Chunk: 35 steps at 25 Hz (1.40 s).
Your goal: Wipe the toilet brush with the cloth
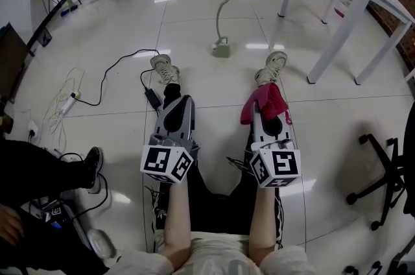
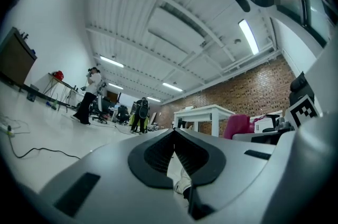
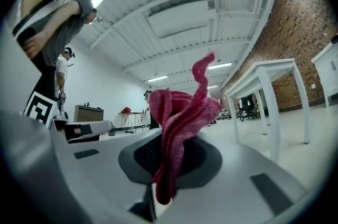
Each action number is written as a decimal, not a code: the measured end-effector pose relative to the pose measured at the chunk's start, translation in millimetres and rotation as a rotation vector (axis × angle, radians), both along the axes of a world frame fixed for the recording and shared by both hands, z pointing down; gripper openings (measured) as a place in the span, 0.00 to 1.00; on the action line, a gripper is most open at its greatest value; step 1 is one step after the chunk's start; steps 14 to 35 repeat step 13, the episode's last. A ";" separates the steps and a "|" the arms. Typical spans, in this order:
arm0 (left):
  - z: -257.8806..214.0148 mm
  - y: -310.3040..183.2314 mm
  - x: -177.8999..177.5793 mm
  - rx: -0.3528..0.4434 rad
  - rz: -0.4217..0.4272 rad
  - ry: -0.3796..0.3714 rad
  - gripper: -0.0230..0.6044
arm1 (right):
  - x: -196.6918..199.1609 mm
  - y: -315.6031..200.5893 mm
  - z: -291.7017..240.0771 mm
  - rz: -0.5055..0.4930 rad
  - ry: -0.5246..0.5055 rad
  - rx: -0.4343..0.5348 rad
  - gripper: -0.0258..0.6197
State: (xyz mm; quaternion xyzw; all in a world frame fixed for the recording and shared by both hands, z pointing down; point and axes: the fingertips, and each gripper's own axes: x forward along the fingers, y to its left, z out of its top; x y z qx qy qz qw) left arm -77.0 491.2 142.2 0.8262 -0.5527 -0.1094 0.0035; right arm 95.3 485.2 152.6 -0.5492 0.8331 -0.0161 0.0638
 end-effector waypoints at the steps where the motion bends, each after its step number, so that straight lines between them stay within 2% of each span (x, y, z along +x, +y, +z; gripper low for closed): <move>1: 2.2 0.9 -1.3 -0.003 -0.002 0.000 0.04 | 0.4 1.1 0.3 0.004 0.006 0.003 0.09; 13: 9.8 -10.7 -11.7 -0.018 -0.030 0.008 0.04 | -13.4 -10.1 6.9 -0.023 0.041 -0.006 0.09; 35: 9.8 -10.7 -11.7 -0.018 -0.030 0.008 0.04 | -13.4 -10.1 6.9 -0.023 0.041 -0.006 0.09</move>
